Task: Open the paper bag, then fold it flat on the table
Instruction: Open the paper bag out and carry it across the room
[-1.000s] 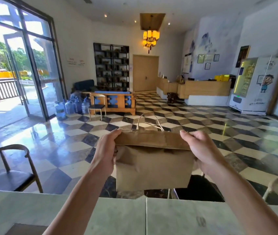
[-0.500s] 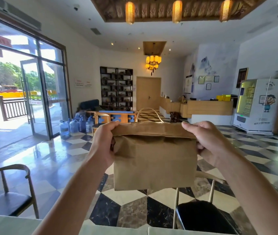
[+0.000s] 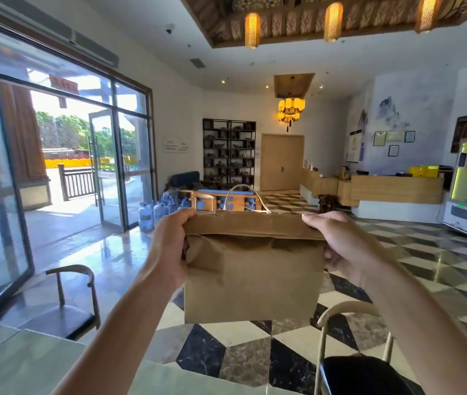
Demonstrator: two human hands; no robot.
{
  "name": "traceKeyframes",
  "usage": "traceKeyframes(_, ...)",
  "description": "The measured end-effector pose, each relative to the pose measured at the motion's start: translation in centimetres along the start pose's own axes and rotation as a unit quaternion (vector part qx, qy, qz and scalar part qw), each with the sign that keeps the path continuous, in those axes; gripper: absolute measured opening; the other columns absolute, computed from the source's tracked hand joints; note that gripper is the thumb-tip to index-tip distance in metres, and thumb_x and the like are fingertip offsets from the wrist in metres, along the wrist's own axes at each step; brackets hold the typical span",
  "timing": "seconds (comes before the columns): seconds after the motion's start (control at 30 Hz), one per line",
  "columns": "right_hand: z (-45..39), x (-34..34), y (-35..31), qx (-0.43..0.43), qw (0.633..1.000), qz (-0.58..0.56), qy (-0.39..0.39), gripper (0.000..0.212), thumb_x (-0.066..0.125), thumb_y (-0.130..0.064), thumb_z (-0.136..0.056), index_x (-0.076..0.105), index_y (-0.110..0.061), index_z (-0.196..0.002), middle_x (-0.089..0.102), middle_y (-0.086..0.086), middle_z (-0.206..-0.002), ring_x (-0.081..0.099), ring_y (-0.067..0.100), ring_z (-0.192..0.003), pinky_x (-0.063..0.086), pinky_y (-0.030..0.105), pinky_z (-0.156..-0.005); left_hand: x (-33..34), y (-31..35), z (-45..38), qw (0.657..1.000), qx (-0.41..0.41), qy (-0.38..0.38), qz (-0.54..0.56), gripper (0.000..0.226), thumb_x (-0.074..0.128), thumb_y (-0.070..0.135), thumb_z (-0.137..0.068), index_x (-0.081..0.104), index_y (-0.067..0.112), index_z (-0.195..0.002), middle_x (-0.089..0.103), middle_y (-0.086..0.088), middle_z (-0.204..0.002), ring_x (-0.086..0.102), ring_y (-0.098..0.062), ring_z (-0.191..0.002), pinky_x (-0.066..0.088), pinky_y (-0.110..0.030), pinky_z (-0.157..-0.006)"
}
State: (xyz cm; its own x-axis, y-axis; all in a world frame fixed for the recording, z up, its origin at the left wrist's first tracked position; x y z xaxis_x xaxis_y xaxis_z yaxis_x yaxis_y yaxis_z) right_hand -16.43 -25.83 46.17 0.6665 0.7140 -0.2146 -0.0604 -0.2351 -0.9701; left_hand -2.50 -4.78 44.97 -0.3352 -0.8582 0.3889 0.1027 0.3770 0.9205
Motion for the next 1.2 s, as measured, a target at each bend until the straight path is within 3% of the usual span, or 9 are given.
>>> traceKeyframes(0.1,-0.3,1.8,0.2,0.018,0.999,0.008,-0.048,0.025,0.05,-0.038,-0.098,0.059,-0.017,-0.109,0.053,0.009,-0.087,0.053,0.022,-0.071,0.058,0.038,-0.065,-1.4,0.5,1.3,0.999,0.013,0.033,0.008,0.021,0.054,0.022,-0.092,0.06,0.015,-0.074,0.047,0.003,-0.031,0.044,-0.009,-0.023,0.034,-0.01,-0.032)
traceKeyframes(0.2,-0.5,3.4,-0.2,0.01,0.997,0.027,-0.07,0.027,0.047,-0.038,-0.099,0.057,-0.017,-0.111,0.061,0.011,-0.101,0.063,0.027,-0.091,0.058,0.046,-0.082,-3.4,1.0,2.6,0.997,0.029,0.07,0.013,0.024,0.054,0.022,-0.092,0.062,0.016,-0.07,0.048,0.003,-0.032,0.045,-0.009,-0.025,0.035,-0.012,-0.031)
traceKeyframes(0.4,2.0,8.6,-2.6,-0.077,0.987,0.084,-0.114,0.042,0.041,-0.049,-0.095,0.065,-0.016,-0.105,0.069,0.016,-0.098,0.066,0.032,-0.092,0.055,0.048,-0.085,-9.3,2.4,5.7,0.989,0.044,0.141,0.019,0.03,0.057,0.023,-0.089,0.052,0.019,-0.06,0.042,0.003,-0.033,0.038,-0.011,-0.025,0.031,-0.011,-0.033)
traceKeyframes(0.5,3.6,11.9,-3.4,-0.091,0.983,0.024,-0.157,0.038,0.043,-0.041,-0.1,0.066,-0.012,-0.091,0.069,0.016,-0.087,0.068,0.027,-0.08,0.056,0.041,-0.077,-12.3,4.1,8.1,0.984,0.064,0.167,0.019,0.029,0.055,0.022,-0.09,0.053,0.019,-0.061,0.045,0.002,-0.035,0.04,-0.011,-0.027,0.032,-0.01,-0.033)
traceKeyframes(0.63,6.4,16.7,-4.6,-0.096,0.969,-0.032,-0.224,0.041,0.042,-0.033,-0.103,0.065,0.001,-0.099,0.063,0.017,-0.081,0.062,0.027,-0.07,0.05,0.036,-0.067,-17.5,6.6,11.2,0.973,0.091,0.211,-0.009,0.022,0.057,0.025,-0.084,0.052,0.022,-0.063,0.039,-0.002,-0.054,0.038,-0.015,-0.043,0.031,-0.014,-0.036)
traceKeyframes(0.73,8.6,19.8,-5.8,-0.104,0.961,-0.057,-0.249,0.041,0.041,-0.03,-0.103,0.063,0.005,-0.103,0.06,0.019,-0.084,0.059,0.029,-0.069,0.049,0.036,-0.063,-20.7,8.4,13.5,0.964,0.12,0.235,-0.016,0.026,0.056,0.023,-0.087,0.052,0.021,-0.061,0.042,-0.001,-0.049,0.041,-0.012,-0.04,0.033,-0.013,-0.037)
traceKeyframes(0.93,13.7,25.9,-8.1,-0.113,0.946,-0.057,-0.298,0.039,0.044,-0.035,-0.101,0.069,-0.005,-0.1,0.068,0.03,-0.105,0.069,0.031,-0.088,0.053,0.048,-0.093,-27.0,11.5,18.9,0.945,0.14,0.295,-0.025,0.024,0.056,0.024,-0.086,0.054,0.021,-0.063,0.042,-0.001,-0.052,0.042,-0.013,-0.045,0.033,-0.023,-0.046)
traceKeyframes(1.13,19.4,30.9,-9.7,-0.151,0.928,-0.03,-0.34,0.033,0.051,-0.037,-0.097,0.073,-0.013,-0.095,0.072,0.021,-0.098,0.069,0.028,-0.089,0.053,0.045,-0.091,-31.5,14.0,24.8,0.928,0.17,0.33,-0.034,0.019,0.053,0.027,-0.09,0.067,0.021,-0.078,0.059,0.004,-0.048,0.056,-0.007,-0.04,0.041,-0.024,-0.048)
traceKeyframes(1.2,21.0,32.4,-10.0,-0.162,0.922,-0.02,-0.351,0.033,0.05,-0.037,-0.097,0.073,-0.014,-0.094,0.072,0.02,-0.1,0.069,0.029,-0.094,0.052,0.045,-0.092,-32.8,14.3,26.4,0.922,0.176,0.344,-0.039,0.02,0.051,0.027,-0.091,0.067,0.021,-0.081,0.061,0.002,-0.055,0.059,-0.01,-0.048,0.042,-0.026,-0.052)
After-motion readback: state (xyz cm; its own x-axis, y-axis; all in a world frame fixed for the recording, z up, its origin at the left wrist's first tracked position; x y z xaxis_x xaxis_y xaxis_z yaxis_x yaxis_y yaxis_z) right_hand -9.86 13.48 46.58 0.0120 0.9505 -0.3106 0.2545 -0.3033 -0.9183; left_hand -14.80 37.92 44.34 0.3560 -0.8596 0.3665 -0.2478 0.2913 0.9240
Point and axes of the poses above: each hand's wrist, its own z-axis away from the middle knuckle, its own x-axis out of the palm, y = z × x, the point moved 7 cm from there along -z, towards the middle knuckle
